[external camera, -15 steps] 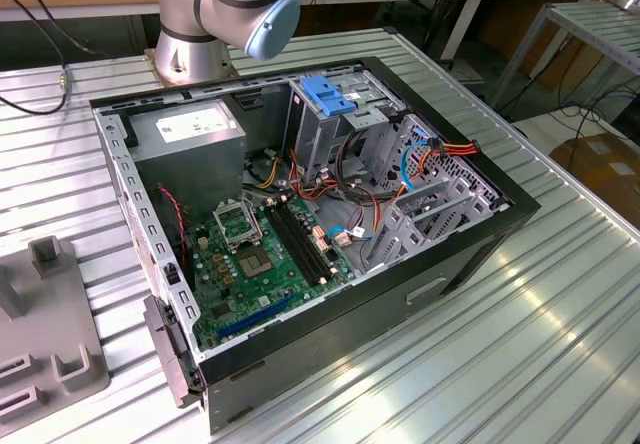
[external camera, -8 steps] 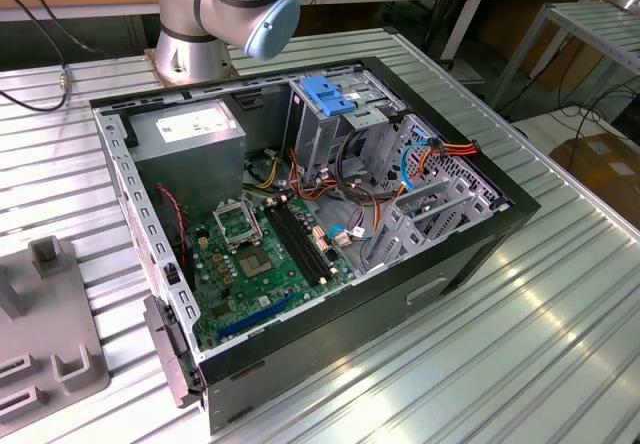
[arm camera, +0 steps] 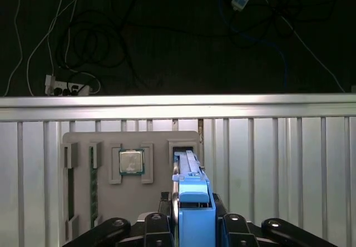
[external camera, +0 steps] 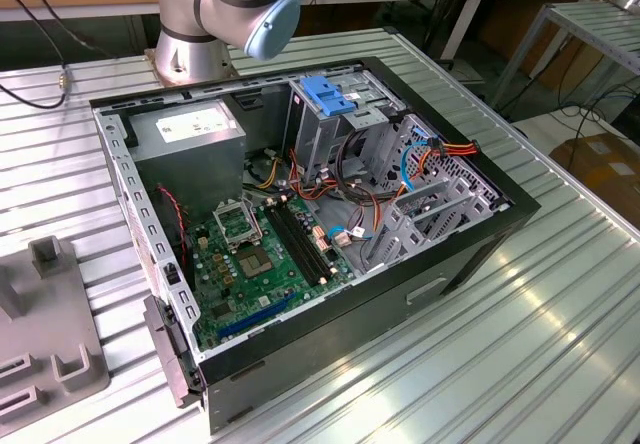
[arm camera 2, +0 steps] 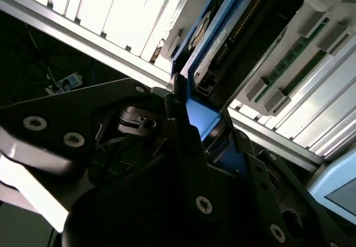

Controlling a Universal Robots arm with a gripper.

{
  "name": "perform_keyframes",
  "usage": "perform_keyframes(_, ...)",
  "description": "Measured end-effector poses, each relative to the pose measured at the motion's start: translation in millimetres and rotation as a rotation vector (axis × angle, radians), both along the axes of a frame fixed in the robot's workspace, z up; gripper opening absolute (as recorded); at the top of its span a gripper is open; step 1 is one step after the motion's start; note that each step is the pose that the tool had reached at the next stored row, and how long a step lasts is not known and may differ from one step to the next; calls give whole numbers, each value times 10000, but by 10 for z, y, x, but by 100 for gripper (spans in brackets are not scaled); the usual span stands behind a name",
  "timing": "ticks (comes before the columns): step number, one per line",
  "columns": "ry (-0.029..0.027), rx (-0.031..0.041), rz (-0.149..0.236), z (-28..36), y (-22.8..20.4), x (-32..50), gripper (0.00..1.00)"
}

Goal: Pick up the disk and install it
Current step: 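Pick up the disk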

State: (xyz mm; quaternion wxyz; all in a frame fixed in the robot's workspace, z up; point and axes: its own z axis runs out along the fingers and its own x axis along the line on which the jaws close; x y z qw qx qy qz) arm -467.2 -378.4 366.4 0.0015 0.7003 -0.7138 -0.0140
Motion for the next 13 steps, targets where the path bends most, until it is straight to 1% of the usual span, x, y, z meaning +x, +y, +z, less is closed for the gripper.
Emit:
perform_keyframes(8,0,0,0,111,0,0,37)
perform_keyframes(13,0,0,0,221,0,0,37)
